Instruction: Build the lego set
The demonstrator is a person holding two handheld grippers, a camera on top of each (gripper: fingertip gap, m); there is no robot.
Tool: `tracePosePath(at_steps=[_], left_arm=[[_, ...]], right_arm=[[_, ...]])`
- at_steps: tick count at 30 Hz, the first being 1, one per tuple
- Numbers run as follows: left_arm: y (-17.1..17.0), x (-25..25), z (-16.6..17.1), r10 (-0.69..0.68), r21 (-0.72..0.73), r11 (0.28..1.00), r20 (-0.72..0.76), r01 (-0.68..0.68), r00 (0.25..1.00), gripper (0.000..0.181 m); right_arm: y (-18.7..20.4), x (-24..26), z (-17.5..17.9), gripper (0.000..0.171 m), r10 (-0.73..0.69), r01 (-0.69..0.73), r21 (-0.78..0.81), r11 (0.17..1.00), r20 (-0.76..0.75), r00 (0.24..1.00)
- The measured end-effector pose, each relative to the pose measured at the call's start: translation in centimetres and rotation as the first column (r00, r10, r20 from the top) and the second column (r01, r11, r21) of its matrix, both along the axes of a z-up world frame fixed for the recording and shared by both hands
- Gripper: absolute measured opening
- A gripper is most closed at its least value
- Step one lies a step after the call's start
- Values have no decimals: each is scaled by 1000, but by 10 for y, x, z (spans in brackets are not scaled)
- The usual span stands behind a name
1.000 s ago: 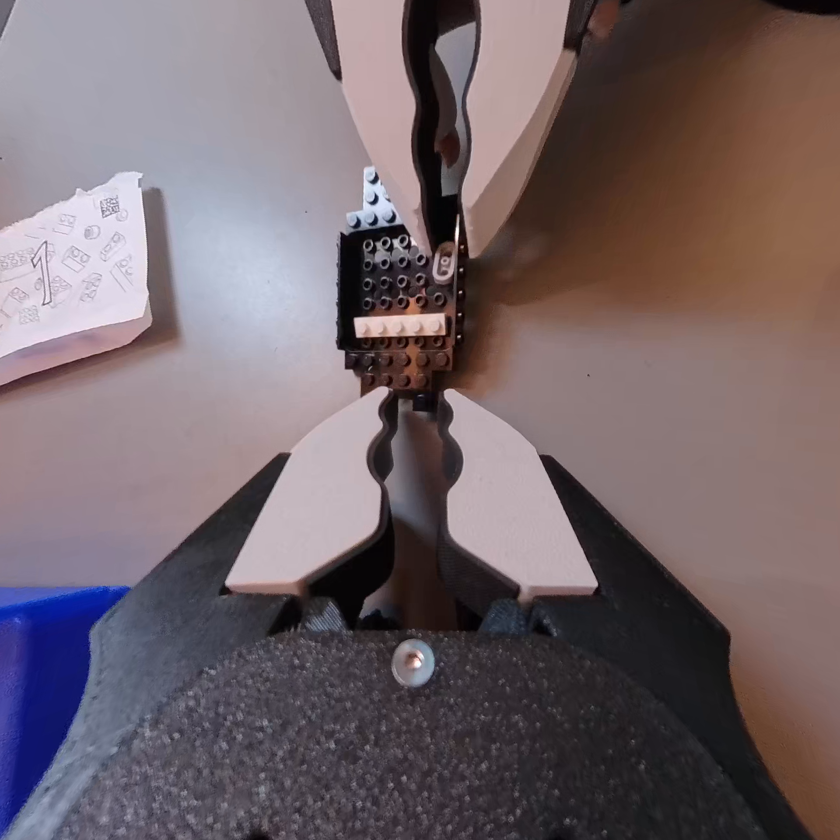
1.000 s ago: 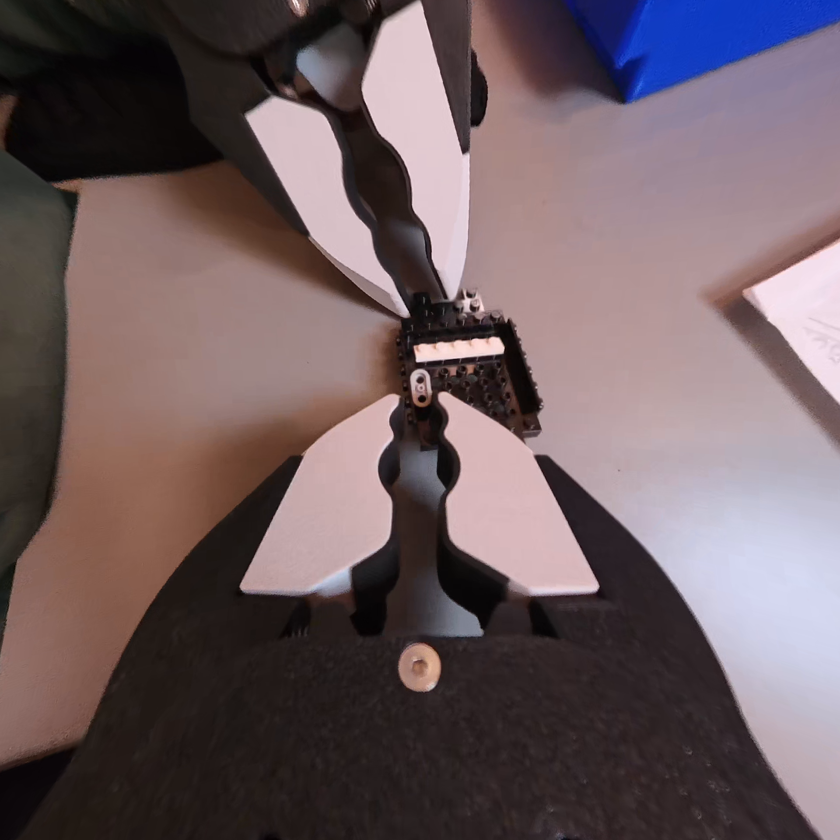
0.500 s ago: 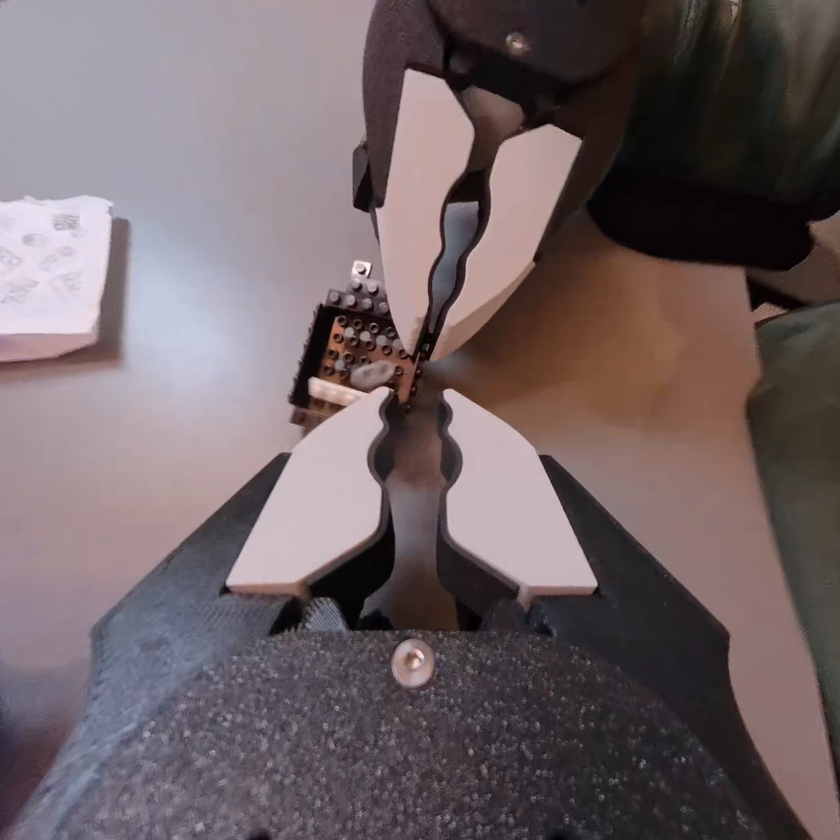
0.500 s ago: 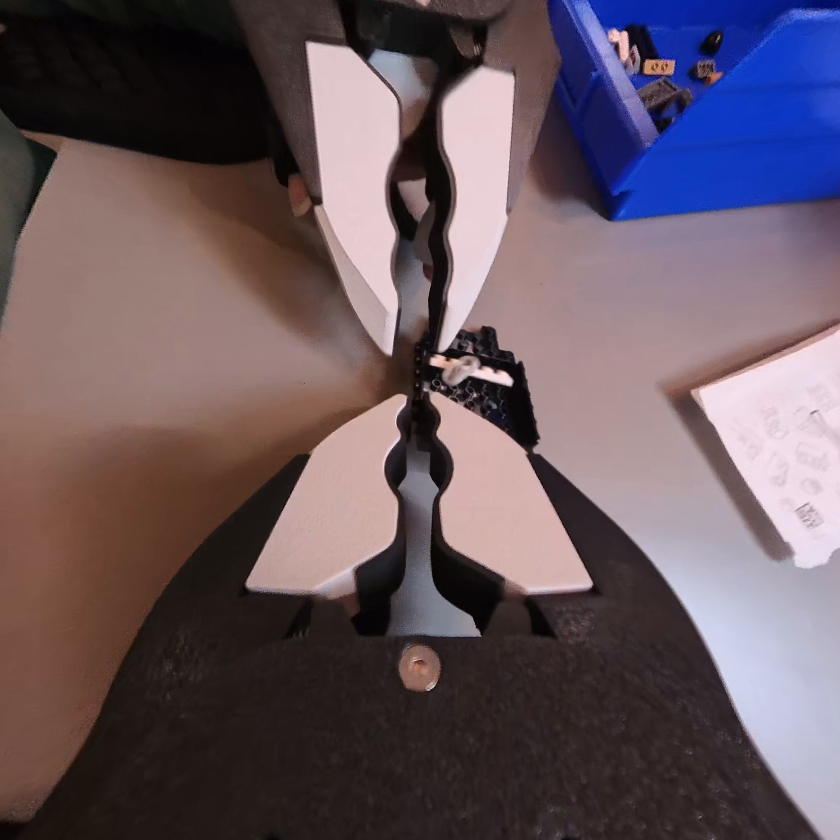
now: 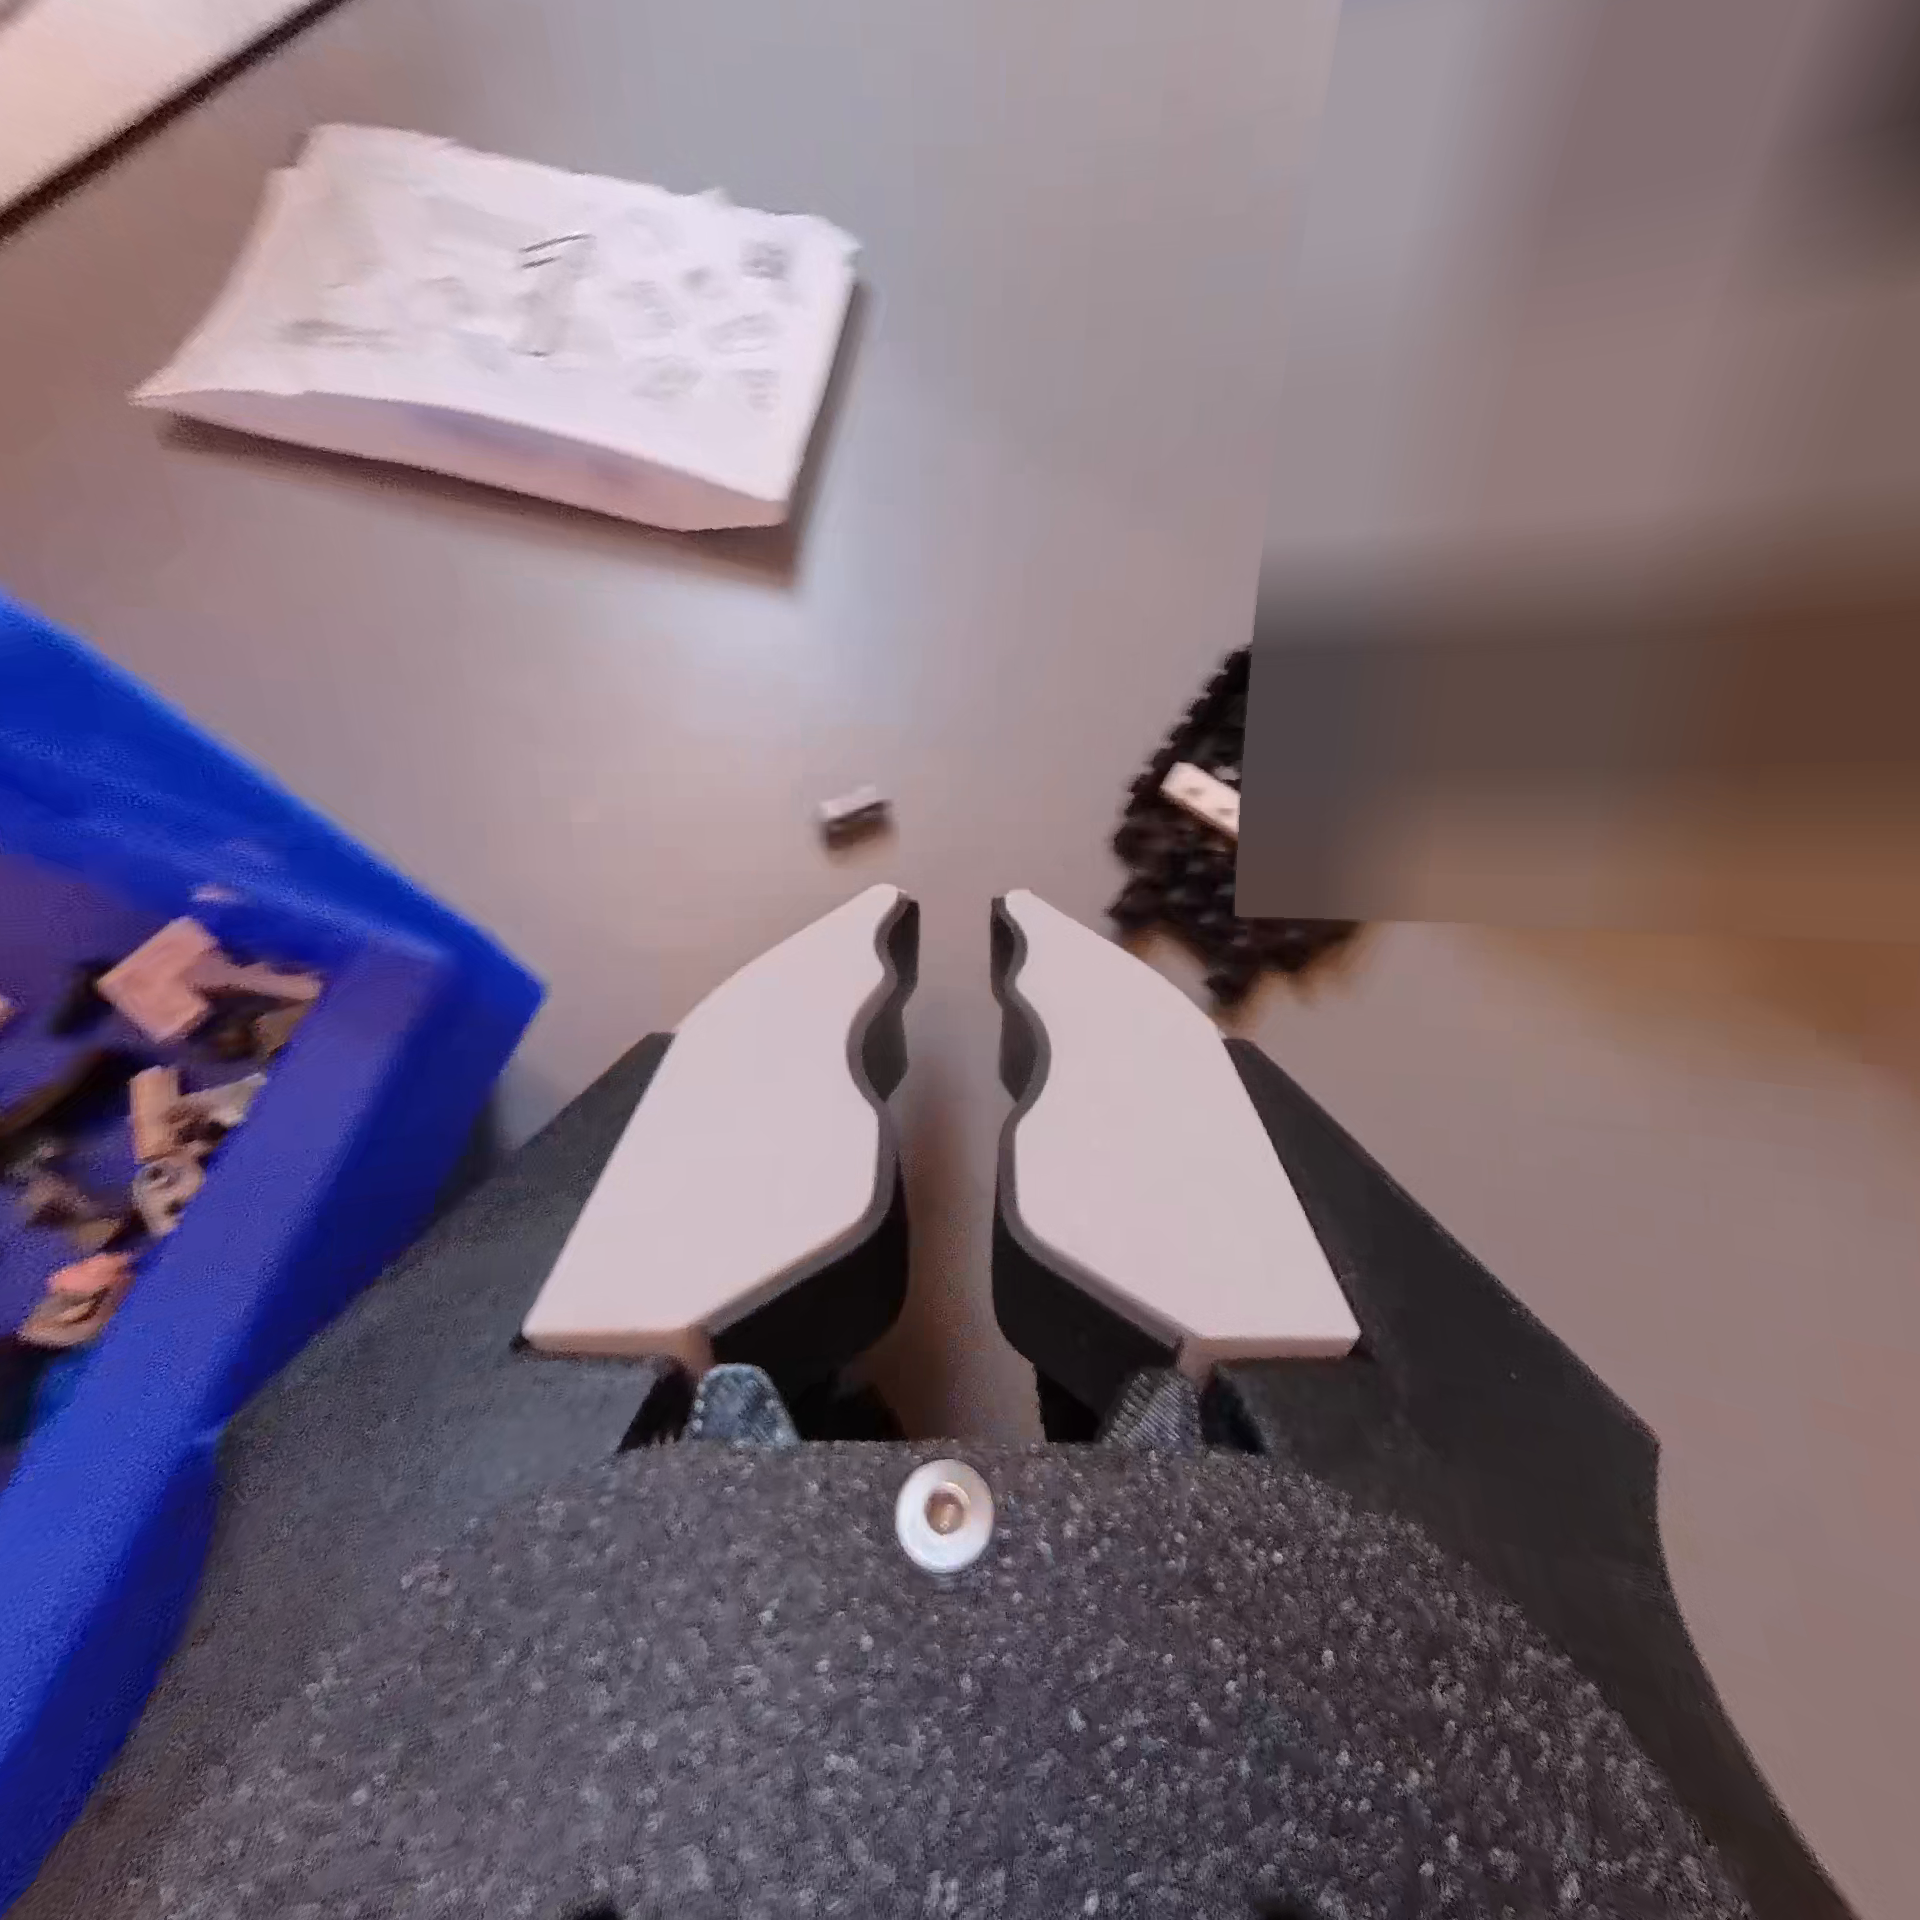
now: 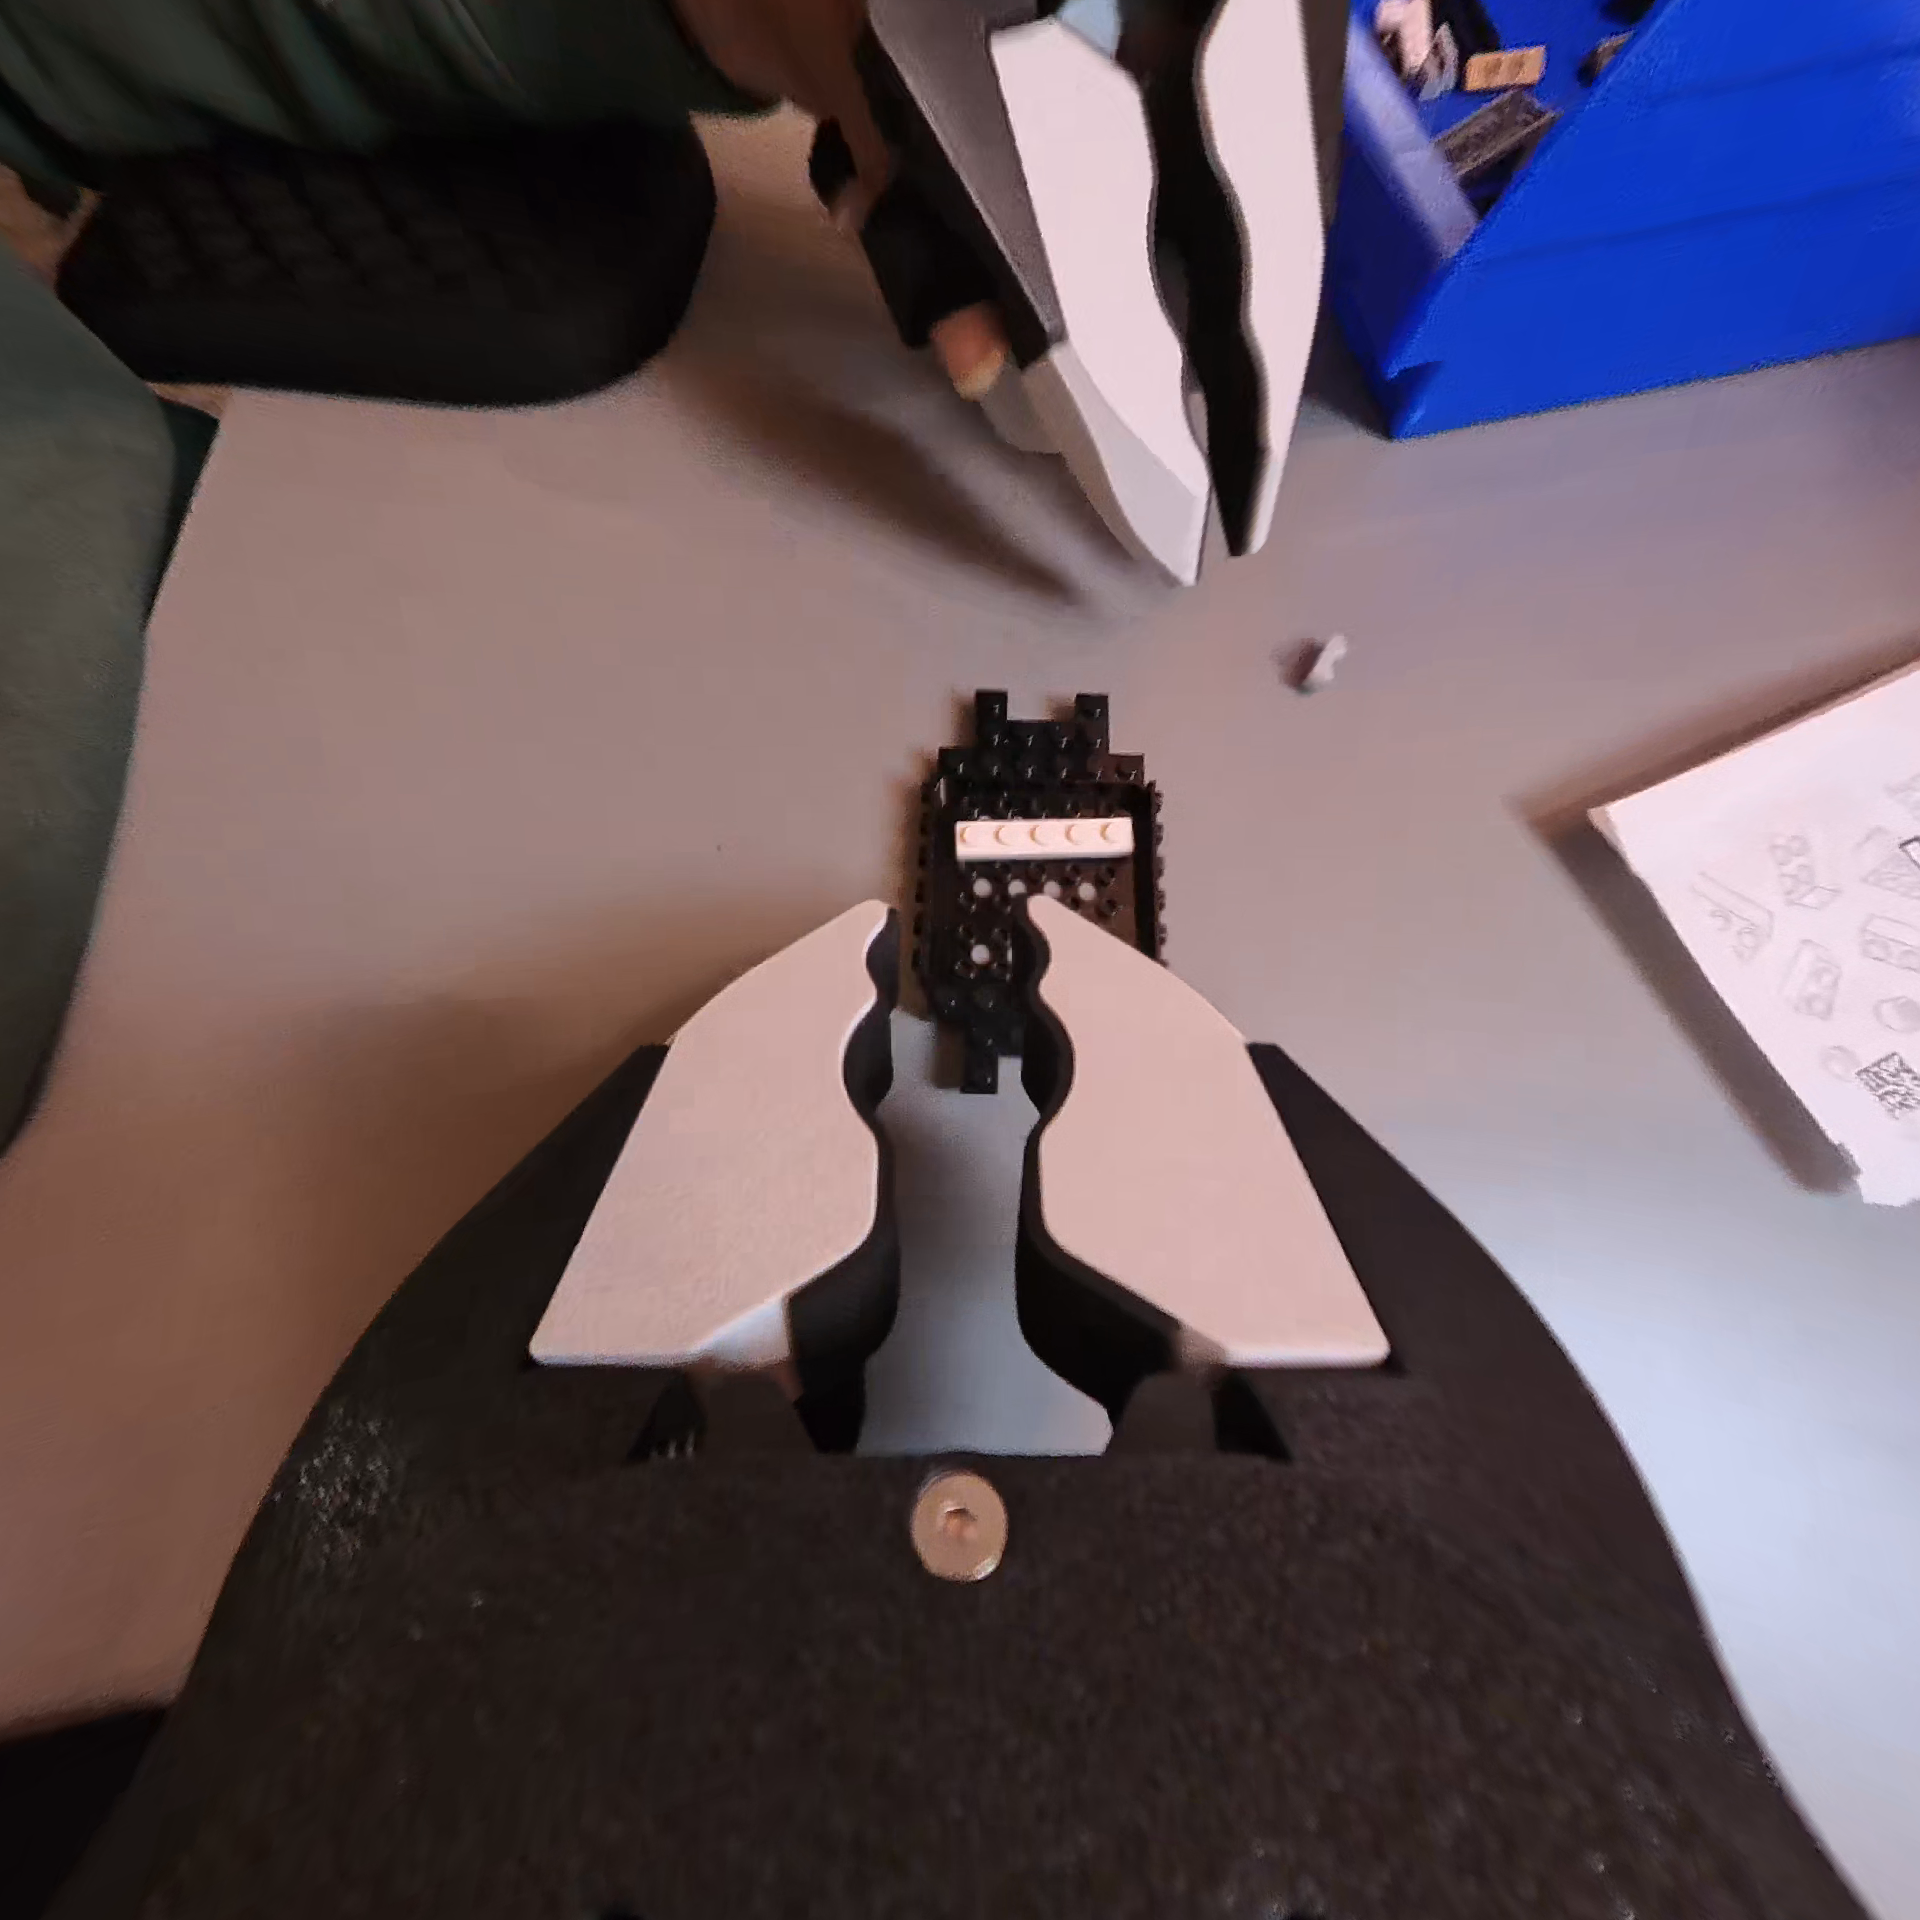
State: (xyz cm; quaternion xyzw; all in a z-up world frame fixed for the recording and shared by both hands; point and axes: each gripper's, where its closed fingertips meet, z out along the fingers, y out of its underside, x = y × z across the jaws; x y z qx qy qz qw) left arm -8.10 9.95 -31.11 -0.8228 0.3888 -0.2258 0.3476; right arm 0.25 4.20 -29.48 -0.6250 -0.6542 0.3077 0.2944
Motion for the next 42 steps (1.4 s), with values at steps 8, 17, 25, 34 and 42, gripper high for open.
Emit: tracePosePath(at_steps=[8,17,25,34,42], left_arm=[[30,9,-19,34,85,996,-157,-21,987,29],[32,-11,41,58,307,952,-205,8,977,5],[74,-109,52,377,353,887,-186,-296,907,51],[37,-67,52,102,279,958,-110,-68,989,53],[-34,28,-5,-310,57,945,-174,323,935,47]], right_arm=[[9,-2,8,20,-46,46,6,999,-45,998],[17,-1,24,20,-83,89,51,995,-101,991],[22,-4,24,20,-108,116,64,991,-117,987],[22,-4,22,20,-110,116,52,992,-109,988],[21,-4,-2,20,-125,125,47,991,4,992]])
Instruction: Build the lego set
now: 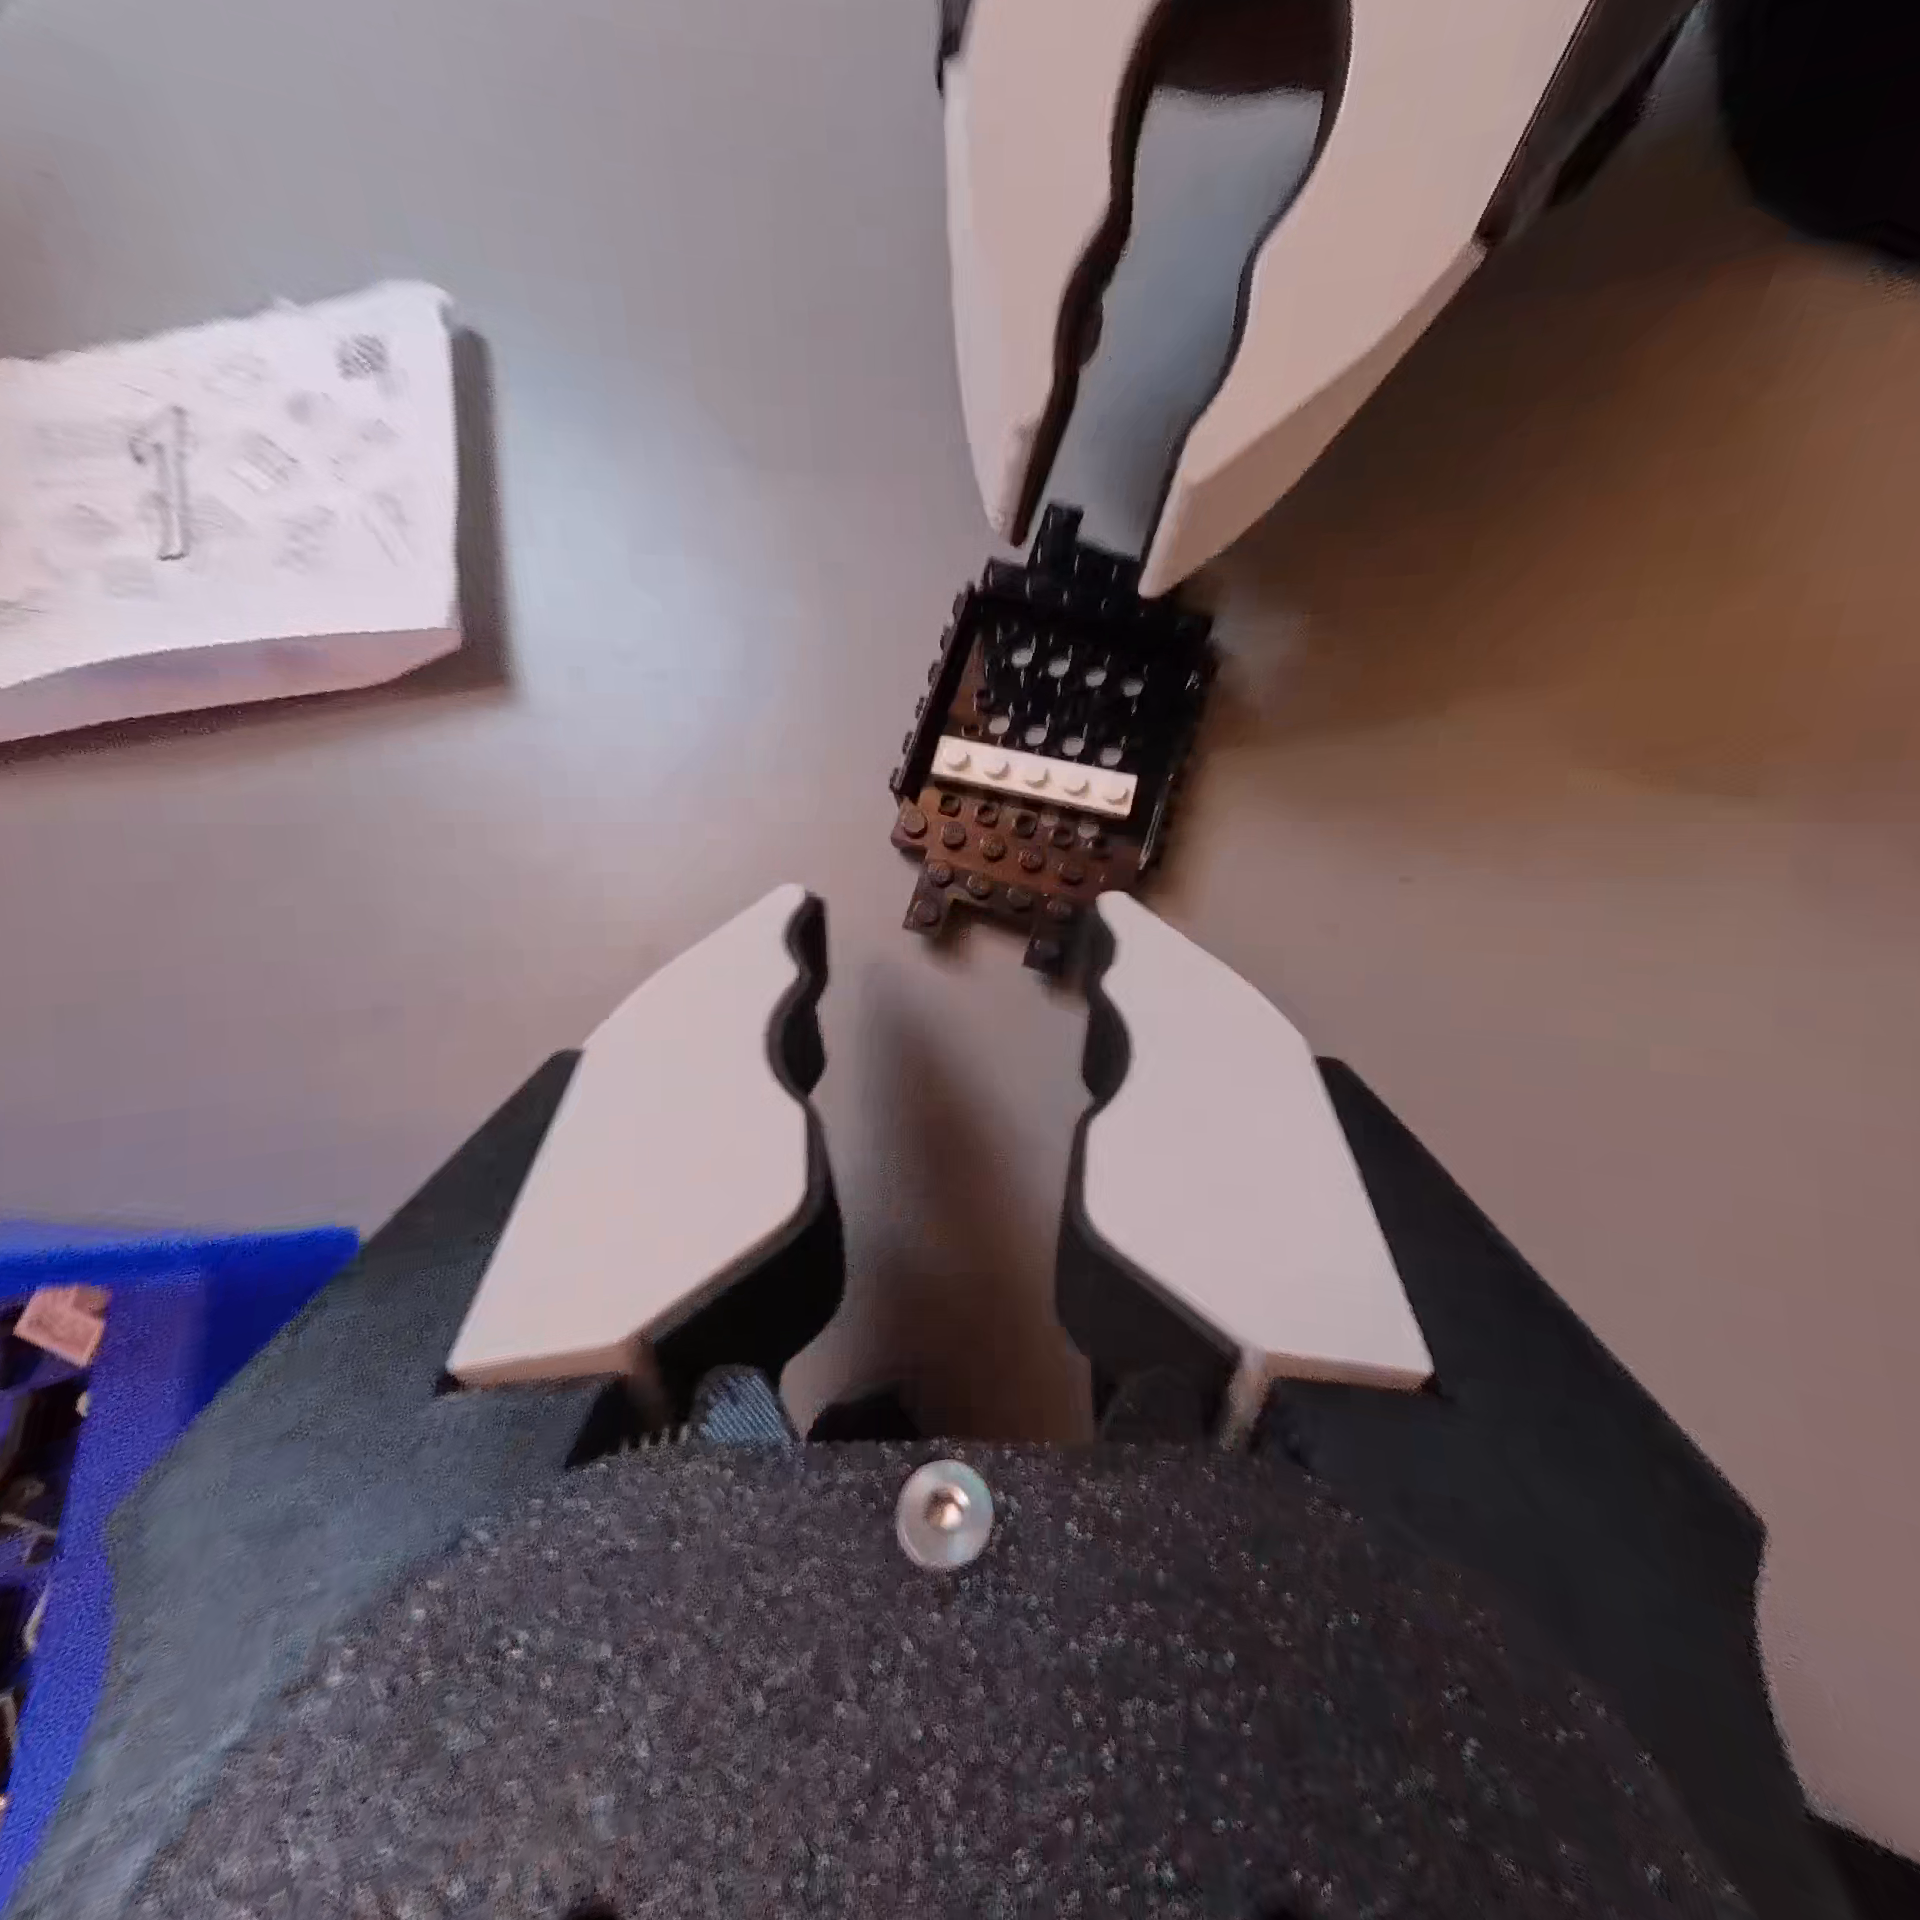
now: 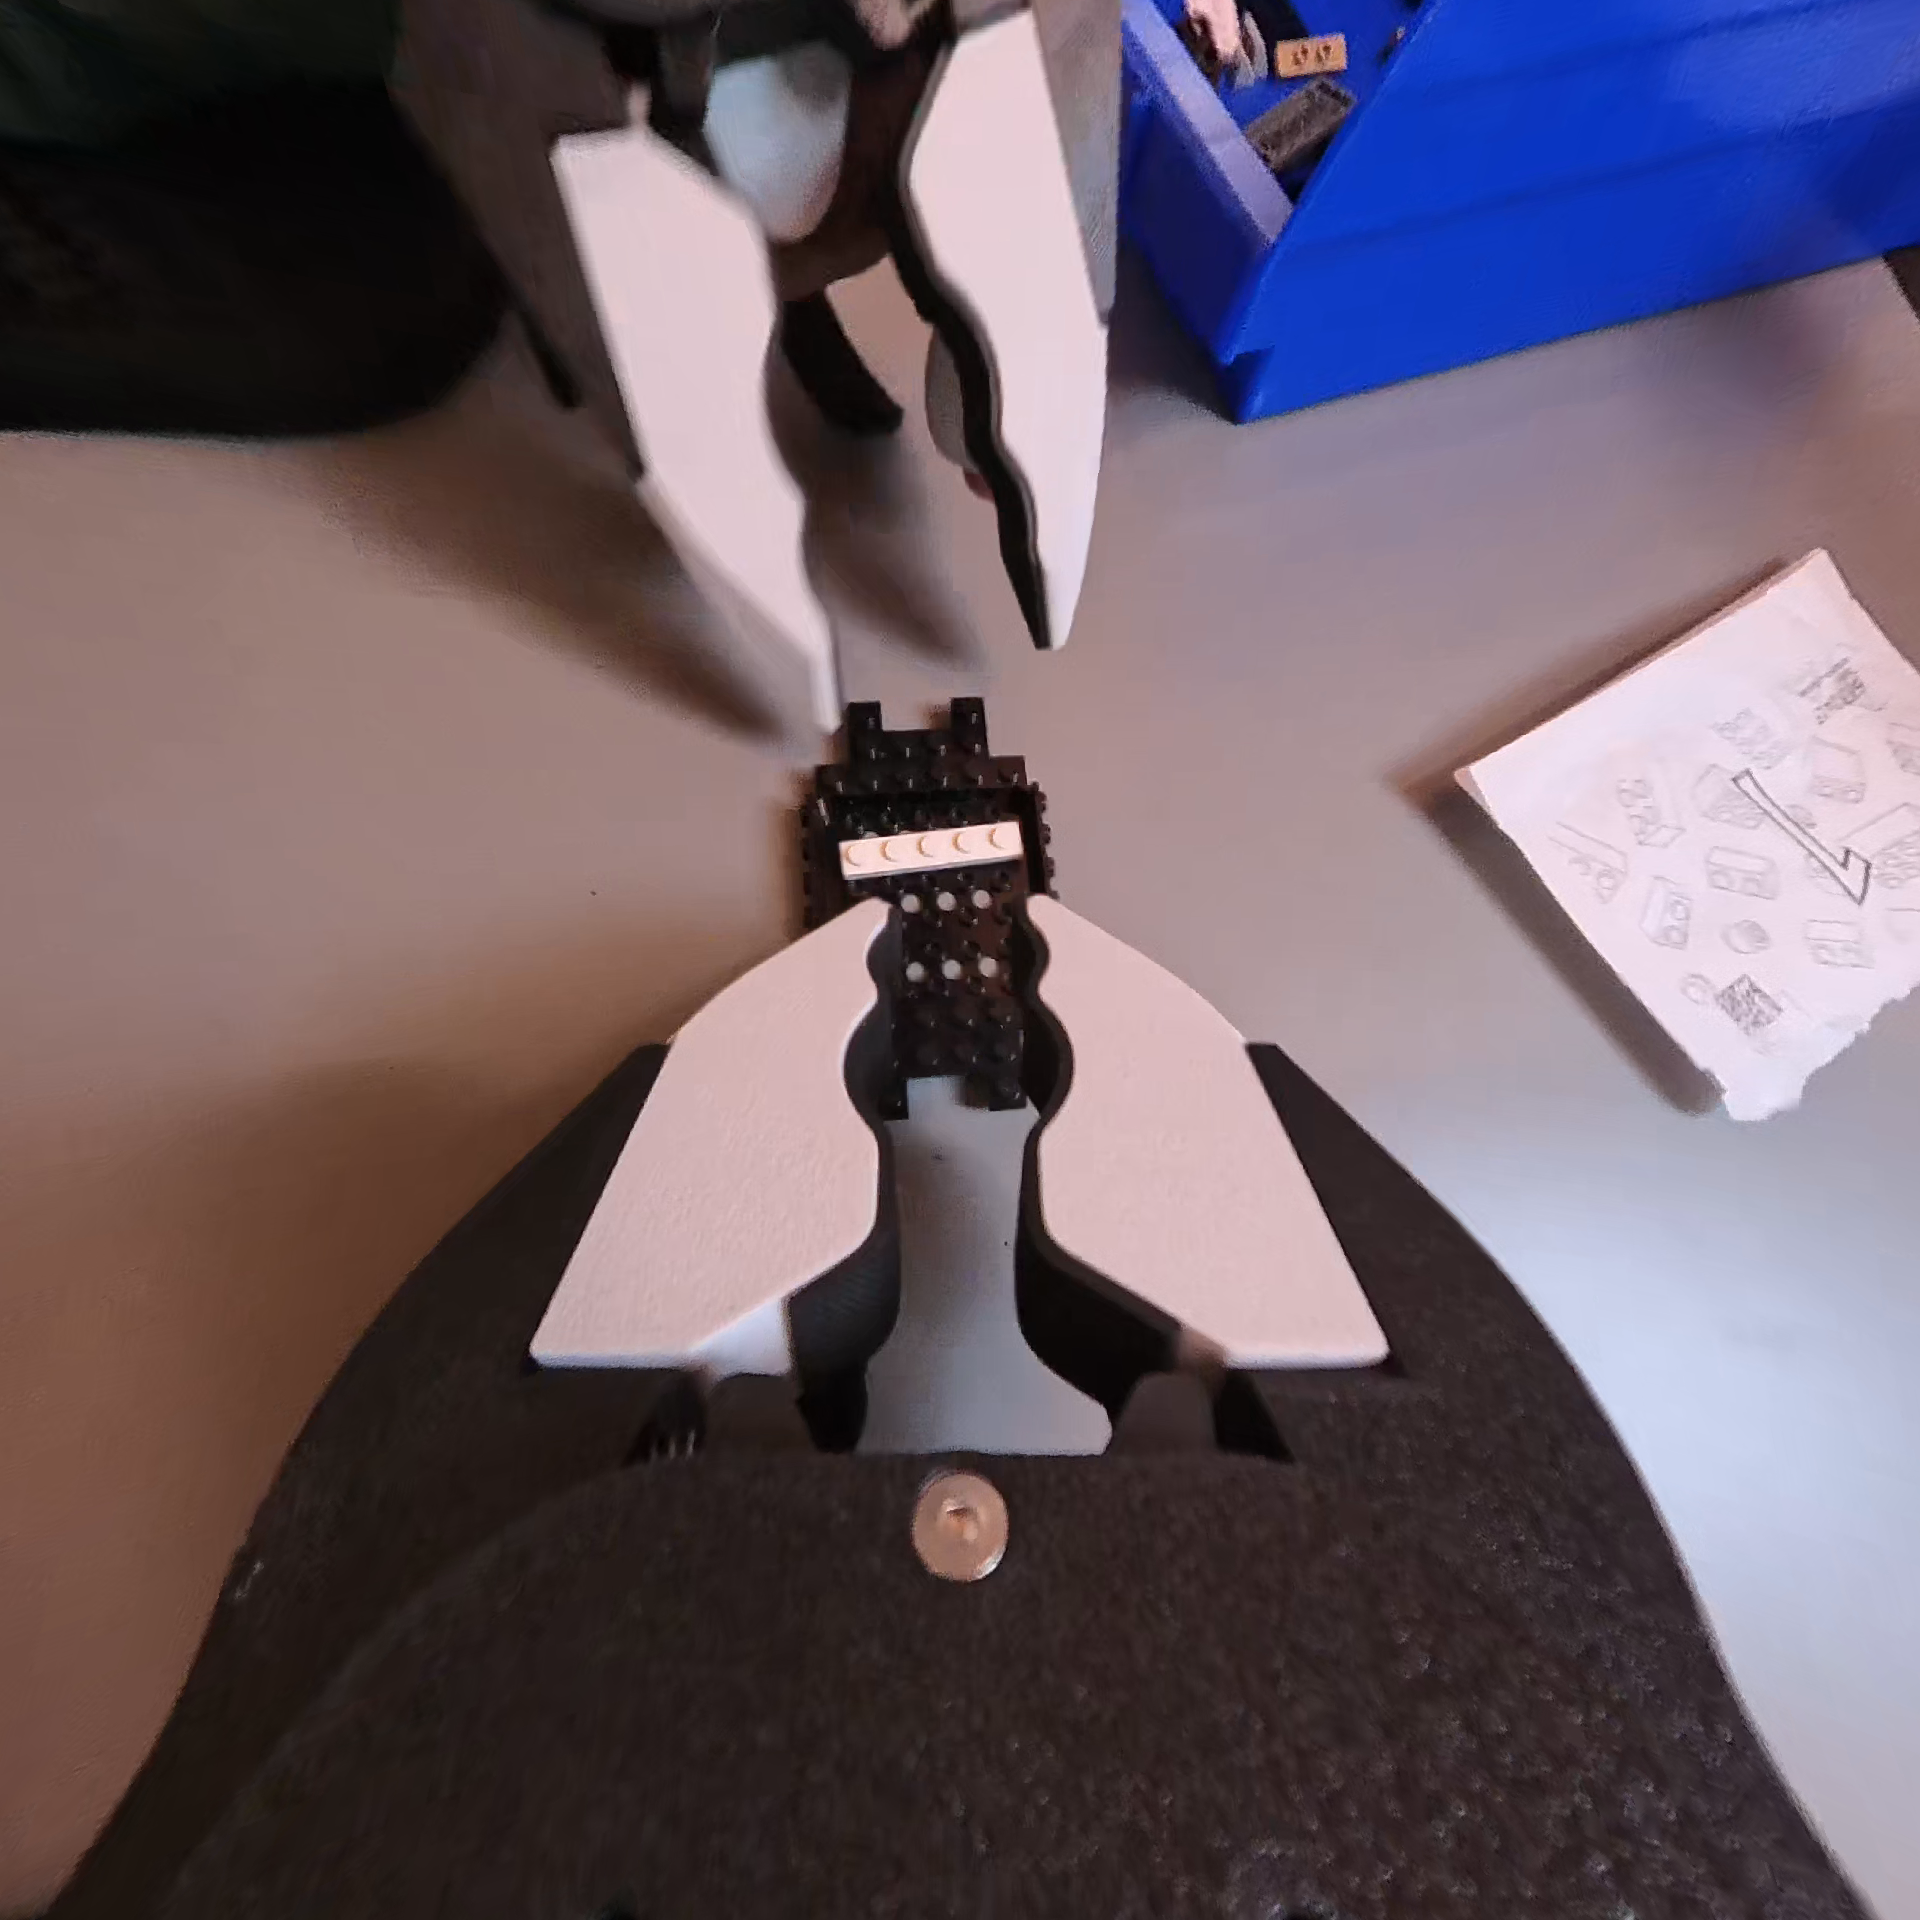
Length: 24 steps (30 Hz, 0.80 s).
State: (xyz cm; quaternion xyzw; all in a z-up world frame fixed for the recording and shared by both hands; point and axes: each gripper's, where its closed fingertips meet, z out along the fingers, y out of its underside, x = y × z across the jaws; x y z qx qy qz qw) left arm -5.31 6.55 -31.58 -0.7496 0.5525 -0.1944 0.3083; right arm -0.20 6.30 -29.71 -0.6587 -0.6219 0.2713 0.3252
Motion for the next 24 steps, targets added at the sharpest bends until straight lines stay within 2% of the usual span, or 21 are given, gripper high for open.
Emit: tracePosePath(at_steps=[3,6,9,15,24], left_arm=[[-2,11,-11,-45,-11,999,-11,45,999,71],[-10,16,-16,-75,-40,996,-29,74,997,67],[-21,21,-16,-79,-83,994,-23,76,997,57],[-25,26,-16,-22,-86,996,-36,19,999,52],[-25,24,-16,16,-88,996,-26,-18,1000,51]], right_arm=[[4,-4,-6,20,-109,113,-83,990,50,993],[-1,-8,-13,20,-195,216,-204,955,117,974],[-11,-12,-14,22,-193,222,-264,939,132,972],[-13,-16,-28,22,-207,250,-204,947,208,956],[-9,-16,-28,8,-171,177,-1,984,260,950]])
